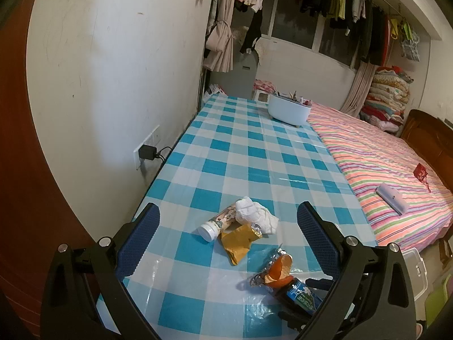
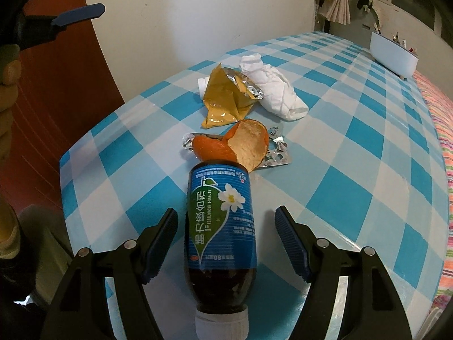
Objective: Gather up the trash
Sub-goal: 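Grasp the dark blue bottle with the right tool and lift it, then grasp the yellow snack wrapper with the left tool while the right tool holds the bottle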
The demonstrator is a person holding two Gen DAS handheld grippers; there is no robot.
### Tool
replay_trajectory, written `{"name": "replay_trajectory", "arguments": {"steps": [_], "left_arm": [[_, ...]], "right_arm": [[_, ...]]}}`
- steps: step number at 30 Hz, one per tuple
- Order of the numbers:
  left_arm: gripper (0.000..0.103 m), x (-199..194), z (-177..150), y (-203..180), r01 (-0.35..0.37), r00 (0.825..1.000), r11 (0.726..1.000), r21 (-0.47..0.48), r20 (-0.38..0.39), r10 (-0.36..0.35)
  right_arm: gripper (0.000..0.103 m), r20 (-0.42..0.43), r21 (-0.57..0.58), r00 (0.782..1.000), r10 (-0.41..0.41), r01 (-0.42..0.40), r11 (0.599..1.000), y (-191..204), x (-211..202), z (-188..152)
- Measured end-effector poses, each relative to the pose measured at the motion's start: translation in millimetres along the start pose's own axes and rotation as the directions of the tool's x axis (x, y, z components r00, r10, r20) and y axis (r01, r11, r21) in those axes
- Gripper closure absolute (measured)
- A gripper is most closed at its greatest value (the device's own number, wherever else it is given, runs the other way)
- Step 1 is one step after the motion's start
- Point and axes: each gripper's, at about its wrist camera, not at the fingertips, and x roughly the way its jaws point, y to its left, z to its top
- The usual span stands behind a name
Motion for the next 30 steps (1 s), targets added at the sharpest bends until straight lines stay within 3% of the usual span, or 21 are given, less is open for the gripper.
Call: {"name": "replay_trajectory", "arguments": {"steps": [6, 17, 24, 30], "left_arm": [[0.007, 0, -1, 3, 0.002, 1.0, 1.0, -0.02, 0.0, -0.002], [0.007, 4, -1, 18, 0.023, 0.999, 0.992, -0.123, -0.024, -0.026], [0.007, 25, -9, 3, 0.01, 0.995, 0.998, -0.057, -0.099, -0.015], [0.007, 54, -20, -17, 0.004, 0.986, 1.0, 0.025, -0.168, 0.0]], "right_arm": [[0.061, 0.001, 0.011, 1.0, 0.018, -0.018, 1.0, -2, 0, -1], [0.061, 0.1, 0.119, 0.994, 0.032, -0.044, 0.992, -25, -24, -5], [0.061, 0.189, 0.219, 0.982, 0.028, -0.07, 0.973, -46, -46, -9], [0.061, 0.217, 0.261, 0.976, 0.026, -0.084, 0.962, -56, -54, -13]]}}
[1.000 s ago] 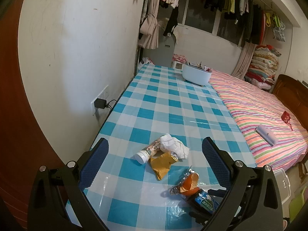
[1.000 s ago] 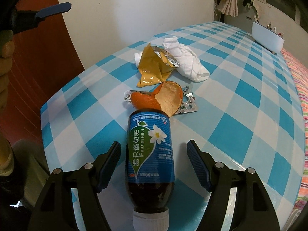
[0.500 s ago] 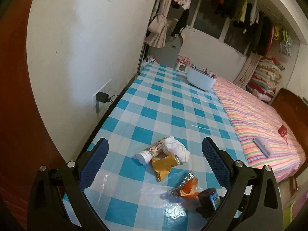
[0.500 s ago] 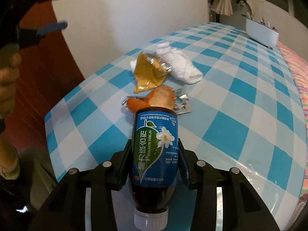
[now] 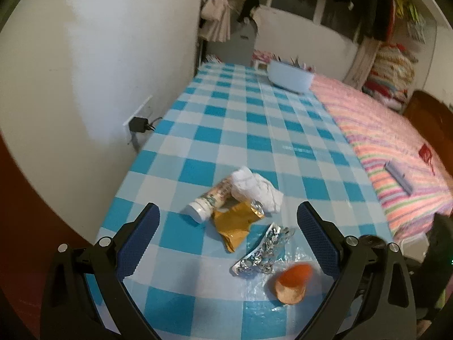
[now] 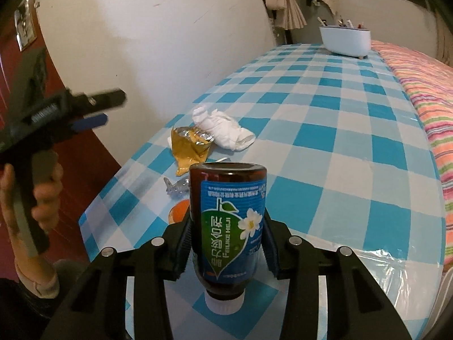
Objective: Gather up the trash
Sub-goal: 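Grasp the yellow snack wrapper with the left tool while the right tool holds the bottle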
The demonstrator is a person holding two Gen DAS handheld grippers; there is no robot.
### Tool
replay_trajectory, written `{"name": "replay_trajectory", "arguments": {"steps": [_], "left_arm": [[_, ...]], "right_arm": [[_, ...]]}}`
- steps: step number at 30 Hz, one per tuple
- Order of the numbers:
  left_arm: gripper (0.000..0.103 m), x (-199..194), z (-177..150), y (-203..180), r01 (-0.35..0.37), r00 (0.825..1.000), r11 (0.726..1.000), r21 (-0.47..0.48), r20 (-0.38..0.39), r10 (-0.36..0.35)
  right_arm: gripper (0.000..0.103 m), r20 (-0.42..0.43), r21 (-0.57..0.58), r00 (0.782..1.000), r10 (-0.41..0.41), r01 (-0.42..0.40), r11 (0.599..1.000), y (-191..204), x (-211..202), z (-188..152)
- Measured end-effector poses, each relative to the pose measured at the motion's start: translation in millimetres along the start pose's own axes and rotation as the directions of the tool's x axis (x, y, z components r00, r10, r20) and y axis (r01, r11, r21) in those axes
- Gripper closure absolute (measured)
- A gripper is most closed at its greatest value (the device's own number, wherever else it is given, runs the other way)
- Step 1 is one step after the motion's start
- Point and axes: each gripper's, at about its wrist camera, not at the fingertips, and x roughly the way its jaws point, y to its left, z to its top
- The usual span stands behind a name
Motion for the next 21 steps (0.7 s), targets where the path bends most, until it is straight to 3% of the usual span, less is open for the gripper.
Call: {"name": "replay_trajectory", "arguments": {"steps": [16, 19, 21], "left_arm": [[0.009, 57, -4, -11, -0.017, 0.994, 1.0, 0.007, -0.106, 0.018], [0.018, 62, -4, -10, -0.01, 0.993, 1.0, -0.006, -0.12, 0.01], [0.031, 68, -4, -9, -0.007, 0.99, 1.0, -0.012, -0.14, 0.005]], "right_arm": [[0.062, 0.092, 0.046, 0.996, -0.006, 0.002, 0.999, -18, -35, -3], [0.062, 0.113, 0.06, 0.994, -0.004, -0.003, 0.998, -22, -41, -1], [0.062, 0.121, 0.066, 0.993, -0.002, -0.006, 0.998, -23, -43, -1]]}}
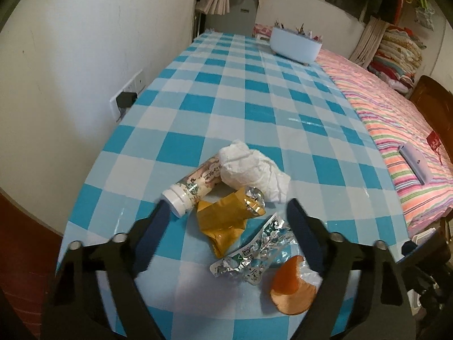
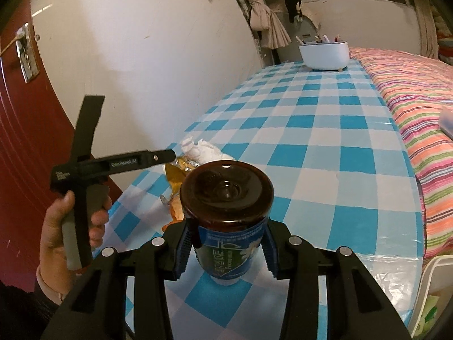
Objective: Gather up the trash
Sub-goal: 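Grasp the yellow snack wrapper with the left tool while the right tool holds the bottle, then carry both items to the bin and release the bottle from the right tool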
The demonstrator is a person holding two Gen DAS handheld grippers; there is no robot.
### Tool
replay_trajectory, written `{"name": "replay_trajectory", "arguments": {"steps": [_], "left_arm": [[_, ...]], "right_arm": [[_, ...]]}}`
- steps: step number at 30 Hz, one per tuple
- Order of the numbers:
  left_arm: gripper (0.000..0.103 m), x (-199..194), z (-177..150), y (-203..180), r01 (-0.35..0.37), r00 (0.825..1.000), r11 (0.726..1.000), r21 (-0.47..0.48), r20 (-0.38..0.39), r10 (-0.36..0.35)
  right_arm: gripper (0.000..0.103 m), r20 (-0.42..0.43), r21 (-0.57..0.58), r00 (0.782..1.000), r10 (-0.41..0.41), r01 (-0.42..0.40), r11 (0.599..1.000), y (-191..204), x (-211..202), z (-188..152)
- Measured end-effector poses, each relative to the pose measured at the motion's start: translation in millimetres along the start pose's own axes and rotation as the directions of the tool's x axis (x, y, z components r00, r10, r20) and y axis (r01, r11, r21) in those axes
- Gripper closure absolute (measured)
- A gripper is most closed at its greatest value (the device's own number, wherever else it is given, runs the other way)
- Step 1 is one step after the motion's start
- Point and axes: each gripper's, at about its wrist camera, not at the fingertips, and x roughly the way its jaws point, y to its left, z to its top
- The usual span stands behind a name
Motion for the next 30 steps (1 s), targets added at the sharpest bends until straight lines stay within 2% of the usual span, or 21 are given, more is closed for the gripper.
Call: {"name": "replay_trajectory", "arguments": {"steps": [2, 13, 15, 19, 21, 25, 30], "left_arm": [[0.036, 7, 0, 1, 0.007, 1.0, 1.0, -0.008, -0.025, -0.007], [0.037, 26, -3, 0, -0.004, 0.998, 1.0, -0.009, -0.064, 0.004], [0.048, 29, -2, 0, -0.002, 0.997, 1.0, -0.013, -0.073, 0.001], [0.054, 29, -2, 1, -0.012, 0.998, 1.0, -0.014, -0.061, 0.011], [0.062, 29, -2, 2, -0.015, 0.998, 1.0, -0.02, -0.056, 0.014], [0.066, 24, -2, 2, -0.037, 0.999, 0.999, -0.013, -0.034, 0.037], [0.068, 5, 1, 2, -0.052, 0.998, 0.999, -0.017, 0.032, 0.053]], "right_arm": [[0.062, 0.003, 0.001, 1.0, 0.002, -0.002, 1.0, 0, -1, 0], [0.062, 0.021, 0.019, 1.0, 0.004, -0.004, 1.0, -6, -9, 0], [0.062, 0.025, 0.02, 1.0, 0.002, -0.003, 1.0, -7, -11, 0], [0.062, 0.032, 0.026, 1.0, -0.001, 0.001, 1.0, -9, -12, 1], [0.062, 0.036, 0.03, 0.999, -0.005, 0.004, 1.0, -10, -13, 0], [0.062, 0.043, 0.037, 0.999, -0.009, 0.007, 0.999, -12, -15, 1], [0.062, 0.053, 0.042, 0.998, -0.017, 0.015, 0.999, -14, -16, 1]]}}
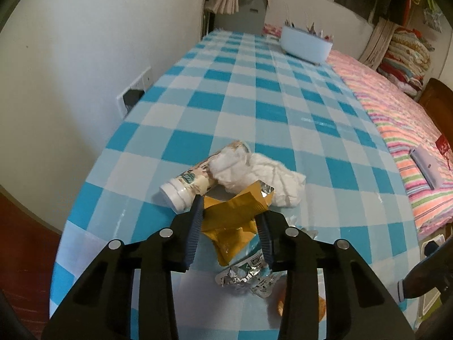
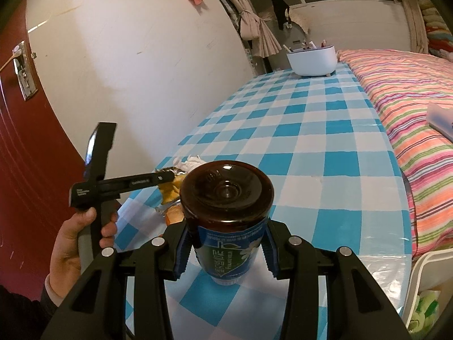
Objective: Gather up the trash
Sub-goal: 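Carry both items to the bin and release the bottle from the right tool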
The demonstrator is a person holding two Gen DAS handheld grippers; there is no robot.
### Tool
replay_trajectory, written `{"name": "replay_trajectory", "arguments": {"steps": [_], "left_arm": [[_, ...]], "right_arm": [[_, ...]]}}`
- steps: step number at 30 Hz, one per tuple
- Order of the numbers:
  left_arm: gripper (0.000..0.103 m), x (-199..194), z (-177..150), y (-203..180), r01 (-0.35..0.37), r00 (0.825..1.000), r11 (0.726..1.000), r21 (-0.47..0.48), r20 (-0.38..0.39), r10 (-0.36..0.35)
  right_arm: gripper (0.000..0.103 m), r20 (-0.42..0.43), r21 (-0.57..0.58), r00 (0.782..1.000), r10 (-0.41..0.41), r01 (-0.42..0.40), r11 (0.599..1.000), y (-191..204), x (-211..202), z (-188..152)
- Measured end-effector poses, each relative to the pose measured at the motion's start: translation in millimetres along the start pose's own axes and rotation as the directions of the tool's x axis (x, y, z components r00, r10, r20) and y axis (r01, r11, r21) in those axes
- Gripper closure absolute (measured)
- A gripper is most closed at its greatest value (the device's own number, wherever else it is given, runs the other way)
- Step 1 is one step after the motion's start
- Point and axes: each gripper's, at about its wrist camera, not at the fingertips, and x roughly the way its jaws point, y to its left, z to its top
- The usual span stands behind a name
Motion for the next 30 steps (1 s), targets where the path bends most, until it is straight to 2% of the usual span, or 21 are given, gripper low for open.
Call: {"name": "replay_trajectory", "arguments": {"steps": [12, 20, 30], "left_arm": [[0.068, -42, 9, -16, 0.054, 0.993, 0.998, 0.016, 0.107, -0.055], [0.068, -52, 9, -35, 0.09, 0.988, 0.995, 0.037, 0.125, -0.094], [0.068, -60, 6, -83, 0.165, 0.976, 0.98, 0.112, 0.126, -0.179]], "right_arm": [[0.062, 0.029, 0.011, 0.999, -0.038, 0.037, 0.999, -6, -8, 0], [0.062, 0.054, 0.021, 0.995, -0.08, 0.079, 0.997, -15, -20, 0], [0.062, 0.098, 0.048, 0.981, -0.167, 0.163, 0.986, -36, -48, -4]]}}
